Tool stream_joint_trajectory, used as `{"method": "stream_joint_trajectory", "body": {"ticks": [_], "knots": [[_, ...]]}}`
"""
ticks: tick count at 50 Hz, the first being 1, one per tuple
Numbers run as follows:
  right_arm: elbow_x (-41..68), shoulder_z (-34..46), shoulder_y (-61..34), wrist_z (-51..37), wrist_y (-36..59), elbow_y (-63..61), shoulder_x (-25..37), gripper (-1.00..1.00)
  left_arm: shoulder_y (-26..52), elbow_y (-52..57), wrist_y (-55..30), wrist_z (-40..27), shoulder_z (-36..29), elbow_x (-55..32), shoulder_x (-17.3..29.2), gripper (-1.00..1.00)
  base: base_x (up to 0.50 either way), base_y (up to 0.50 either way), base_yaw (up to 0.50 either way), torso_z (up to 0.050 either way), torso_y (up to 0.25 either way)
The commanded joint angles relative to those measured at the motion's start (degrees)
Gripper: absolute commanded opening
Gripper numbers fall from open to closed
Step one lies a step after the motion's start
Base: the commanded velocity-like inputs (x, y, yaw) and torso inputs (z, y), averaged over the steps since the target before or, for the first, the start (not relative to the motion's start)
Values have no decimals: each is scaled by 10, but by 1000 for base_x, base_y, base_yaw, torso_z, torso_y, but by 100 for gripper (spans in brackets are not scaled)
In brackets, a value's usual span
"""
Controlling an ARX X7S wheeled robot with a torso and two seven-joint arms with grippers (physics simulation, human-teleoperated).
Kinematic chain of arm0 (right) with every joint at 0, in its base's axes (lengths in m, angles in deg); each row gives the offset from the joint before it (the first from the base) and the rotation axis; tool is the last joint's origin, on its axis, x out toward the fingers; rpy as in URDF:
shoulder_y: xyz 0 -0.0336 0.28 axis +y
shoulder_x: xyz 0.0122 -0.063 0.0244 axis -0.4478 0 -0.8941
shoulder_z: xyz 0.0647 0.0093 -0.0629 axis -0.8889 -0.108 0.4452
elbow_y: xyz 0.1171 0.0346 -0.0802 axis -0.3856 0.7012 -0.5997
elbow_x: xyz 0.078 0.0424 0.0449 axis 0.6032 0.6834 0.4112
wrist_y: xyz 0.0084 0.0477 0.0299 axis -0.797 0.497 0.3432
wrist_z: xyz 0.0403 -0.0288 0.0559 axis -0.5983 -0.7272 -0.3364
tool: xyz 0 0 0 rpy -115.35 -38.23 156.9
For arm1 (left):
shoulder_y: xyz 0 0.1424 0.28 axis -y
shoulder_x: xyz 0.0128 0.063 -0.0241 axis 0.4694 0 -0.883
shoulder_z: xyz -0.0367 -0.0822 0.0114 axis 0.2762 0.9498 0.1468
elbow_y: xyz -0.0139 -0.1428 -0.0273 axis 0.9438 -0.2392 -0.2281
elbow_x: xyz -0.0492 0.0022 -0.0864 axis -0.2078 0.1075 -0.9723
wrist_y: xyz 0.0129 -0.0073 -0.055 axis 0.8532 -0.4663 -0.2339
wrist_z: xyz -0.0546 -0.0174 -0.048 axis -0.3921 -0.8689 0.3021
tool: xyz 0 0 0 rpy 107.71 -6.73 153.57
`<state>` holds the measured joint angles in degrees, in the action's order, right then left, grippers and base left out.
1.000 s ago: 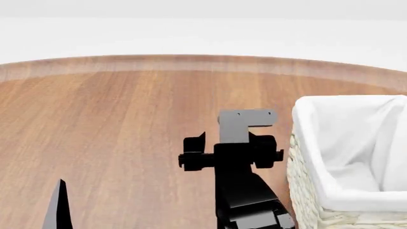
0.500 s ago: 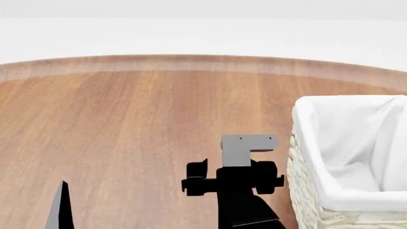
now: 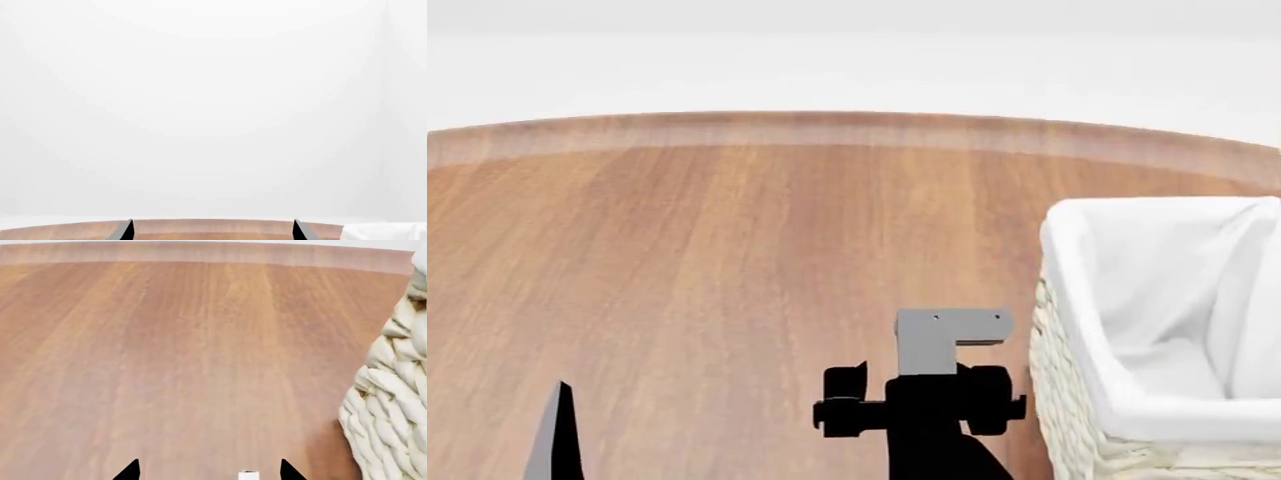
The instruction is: Pick up the cream cheese box, and put it in the basket.
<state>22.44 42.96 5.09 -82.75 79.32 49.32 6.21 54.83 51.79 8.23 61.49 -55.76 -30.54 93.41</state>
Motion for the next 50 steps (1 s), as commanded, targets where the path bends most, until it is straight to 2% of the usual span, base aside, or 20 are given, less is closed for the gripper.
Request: {"method": "stream_joint_trajectory", "body": {"ticks": [1,15,25,33,43,44,50], "knots": [[1,0,6,0,0,1,0,100,0,-2,3,-2,-2,-2,2,100,0,0,0,0,-164],[-6,-11,14,-2,2,4,0,100,1,-7,10,-2,-5,-3,4,100,0,0,0,0,-173],[-57,-77,26,-3,11,4,8,100,1,-4,8,-5,-6,-5,7,100,0,0,0,0,-174],[-155,-179,37,0,31,4,7,100,0,-8,15,-5,-7,-5,7,100,2,0,0,0,-174],[-368,-396,56,19,67,4,0,100,-2,-13,29,-7,-6,-4,6,100,5,0,3,0,-44],[-379,-405,56,19,68,4,0,-100,-2,-14,30,-7,-6,-4,6,100,0,0,0,0,0],[-392,-420,54,24,67,4,0,-100,-3,-16,32,-8,-6,-4,7,100,0,0,0,0,-3]]}}
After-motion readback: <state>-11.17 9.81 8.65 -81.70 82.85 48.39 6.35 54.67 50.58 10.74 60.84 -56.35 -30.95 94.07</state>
